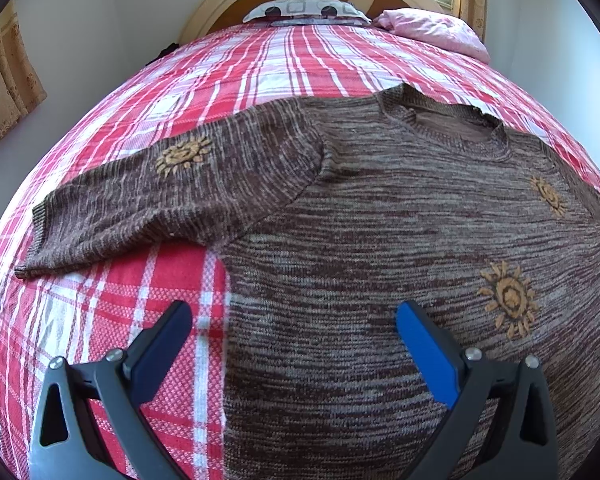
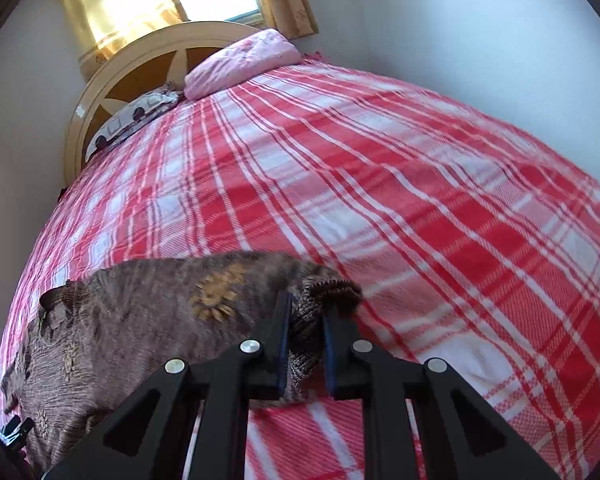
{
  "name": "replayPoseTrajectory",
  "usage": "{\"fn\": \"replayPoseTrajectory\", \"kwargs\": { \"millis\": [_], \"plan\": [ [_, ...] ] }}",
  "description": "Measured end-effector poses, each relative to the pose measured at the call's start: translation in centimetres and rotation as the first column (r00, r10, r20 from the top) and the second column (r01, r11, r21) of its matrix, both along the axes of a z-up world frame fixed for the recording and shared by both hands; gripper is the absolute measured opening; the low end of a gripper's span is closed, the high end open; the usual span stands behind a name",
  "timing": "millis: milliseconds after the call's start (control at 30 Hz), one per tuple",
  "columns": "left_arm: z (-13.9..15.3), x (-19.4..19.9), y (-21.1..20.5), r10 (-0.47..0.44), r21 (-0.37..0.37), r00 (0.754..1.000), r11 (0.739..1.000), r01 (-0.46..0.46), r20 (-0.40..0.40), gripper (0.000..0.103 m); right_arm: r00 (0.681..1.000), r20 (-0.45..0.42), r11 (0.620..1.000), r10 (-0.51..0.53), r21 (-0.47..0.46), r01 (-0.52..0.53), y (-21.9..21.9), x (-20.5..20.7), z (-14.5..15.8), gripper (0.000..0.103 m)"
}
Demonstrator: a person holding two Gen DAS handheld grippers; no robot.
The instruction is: Fold small clothes
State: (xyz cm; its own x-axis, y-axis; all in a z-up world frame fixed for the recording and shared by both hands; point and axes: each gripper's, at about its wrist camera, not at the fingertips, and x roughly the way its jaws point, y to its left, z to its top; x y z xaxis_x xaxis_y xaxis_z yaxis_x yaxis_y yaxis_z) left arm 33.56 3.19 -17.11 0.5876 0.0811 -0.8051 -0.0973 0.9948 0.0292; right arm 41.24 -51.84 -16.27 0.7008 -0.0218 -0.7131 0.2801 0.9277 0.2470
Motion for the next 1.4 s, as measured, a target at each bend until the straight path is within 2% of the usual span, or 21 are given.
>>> {"fn": "replayPoseTrajectory", "kwargs": {
  "millis": [233,433,600,733,867,967,1000,1033,1067,1133,1233,1333,1400],
  "plan": [
    [-0.1,0.0,0.0,0.001,-0.015,1.000,1.000,-0.001,-0.005,0.103,0.994,0.041,0.993,0.097,-0.066,-0.094,4.3,1.7,2.8,0.013],
    [-0.2,0.0,0.1,0.001,-0.033,1.000,0.999,-0.002,-0.011,0.103,0.973,0.061,0.968,0.223,-0.127,-0.214,10.0,2.7,4.0,0.013],
    [-0.4,0.0,0.1,-0.002,-0.033,1.000,0.999,0.002,-0.012,0.103,0.948,0.061,0.939,0.311,-0.175,-0.297,14.4,3.1,4.3,0.013],
    [-0.5,0.2,0.3,-0.007,-0.056,1.000,0.998,0.006,-0.021,0.103,0.928,0.043,0.916,0.369,-0.184,-0.356,17.2,3.5,3.3,0.013],
    [-0.3,0.2,0.0,-0.038,-0.060,0.999,0.998,0.036,-0.036,0.103,0.886,0.013,0.878,0.463,-0.144,-0.456,20.0,3.9,1.3,0.013],
    [0.9,-0.4,-0.6,-0.057,-0.069,0.998,0.996,0.056,-0.012,0.103,0.827,0.015,0.824,0.563,-0.085,-0.559,22.1,3.5,0.1,0.015],
    [1.6,-0.7,-1.1,-0.074,-0.071,0.997,0.995,0.074,0.014,0.103,0.812,0.024,0.811,0.583,-0.076,-0.580,22.6,3.1,-0.1,0.032],
    [2.5,-1.1,-1.9,-0.097,-0.062,0.994,0.993,0.099,0.041,0.103,0.798,0.035,0.799,0.601,-0.065,-0.598,22.9,2.7,-0.2,0.062],
    [3.4,-1.4,-2.8,-0.123,-0.056,0.990,0.990,0.126,0.064,0.103,0.786,0.051,0.787,0.617,-0.046,-0.615,22.7,2.1,-0.2,0.069],
    [5.0,-1.6,-5.1,-0.185,-0.038,0.976,0.981,0.190,0.111,0.103,0.772,0.100,0.777,0.627,-0.007,-0.630,21.6,0.5,0.0,0.069],
    [6.3,-1.3,-9.0,-0.289,0.007,0.949,0.957,0.290,0.128,0.103,0.800,0.167,0.814,0.576,-0.024,-0.581,18.6,-1.9,0.8,0.069],
    [6.9,-0.4,-15.0,-0.419,0.094,0.899,0.907,0.410,0.126,0.103,0.840,0.278,0.878,0.465,-0.026,-0.477,13.8,-4.5,1.8,0.069],
    [7.0,0.0,-18.2,-0.482,0.132,0.868,0.874,0.467,0.119,0.103,0.876,0.333,0.933,0.348,-0.029,-0.359,10.6,-5.8,2.1,0.069]
  ]
}}
